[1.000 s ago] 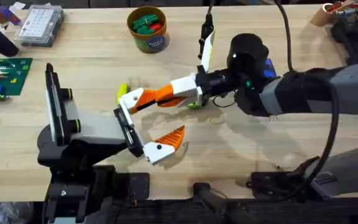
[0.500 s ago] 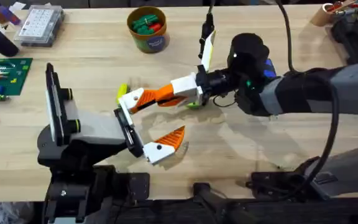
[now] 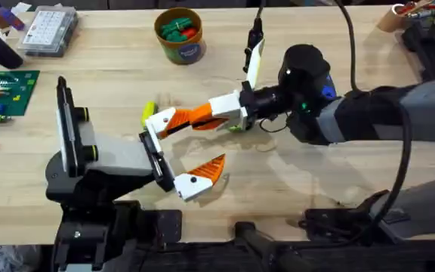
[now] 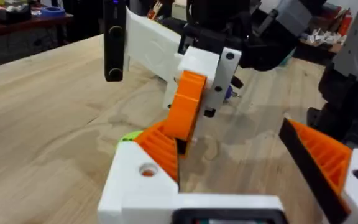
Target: Pick up the gripper from the table and insert it into the empty holder that is missing its gripper. Then pick up a screw, insert it into the mounting hole, and use the screwdriver to tighten it. Finally, clean up the table by picking up the vegetable and placing it into the bucket.
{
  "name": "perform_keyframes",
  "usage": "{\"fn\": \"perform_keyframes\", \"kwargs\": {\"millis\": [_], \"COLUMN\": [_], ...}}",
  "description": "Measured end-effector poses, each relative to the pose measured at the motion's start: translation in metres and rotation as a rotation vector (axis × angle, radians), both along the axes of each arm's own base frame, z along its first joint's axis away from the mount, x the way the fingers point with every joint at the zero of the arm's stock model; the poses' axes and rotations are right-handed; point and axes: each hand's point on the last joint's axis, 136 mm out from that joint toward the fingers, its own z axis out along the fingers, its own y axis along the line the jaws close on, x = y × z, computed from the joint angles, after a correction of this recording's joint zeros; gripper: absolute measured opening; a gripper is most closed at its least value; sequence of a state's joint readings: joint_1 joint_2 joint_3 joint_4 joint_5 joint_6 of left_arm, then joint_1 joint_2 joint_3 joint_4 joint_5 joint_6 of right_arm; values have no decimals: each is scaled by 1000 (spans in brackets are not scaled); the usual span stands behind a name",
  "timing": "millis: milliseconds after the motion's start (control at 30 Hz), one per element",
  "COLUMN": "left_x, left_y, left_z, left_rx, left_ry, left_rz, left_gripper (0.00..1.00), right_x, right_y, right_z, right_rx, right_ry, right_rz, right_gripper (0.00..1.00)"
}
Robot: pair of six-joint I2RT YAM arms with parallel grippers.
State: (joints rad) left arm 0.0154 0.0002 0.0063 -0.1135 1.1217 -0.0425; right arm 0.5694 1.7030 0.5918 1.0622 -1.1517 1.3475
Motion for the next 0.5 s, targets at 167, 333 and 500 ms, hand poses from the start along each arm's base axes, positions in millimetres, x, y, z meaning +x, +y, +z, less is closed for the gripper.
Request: {"fn": "perform_keyframes", "kwargs": {"millis": [167, 333, 500], "left_x": [0, 0, 0], "left_y": [0, 0, 0], "left_z": [0, 0, 0], "left_rx": [0, 0, 0], "left_ry": [0, 0, -1], "left_rz": [2, 2, 2], "left_gripper": [986, 986, 986], "right_x": [1, 1, 1], "right_y": [1, 1, 1], "right_z": [0, 0, 0], "right_rx": [-2, -3, -3], "right_ry": [7, 9, 12], "right_rz": [-6, -6, -7], "right_gripper": [6, 6, 40]}}
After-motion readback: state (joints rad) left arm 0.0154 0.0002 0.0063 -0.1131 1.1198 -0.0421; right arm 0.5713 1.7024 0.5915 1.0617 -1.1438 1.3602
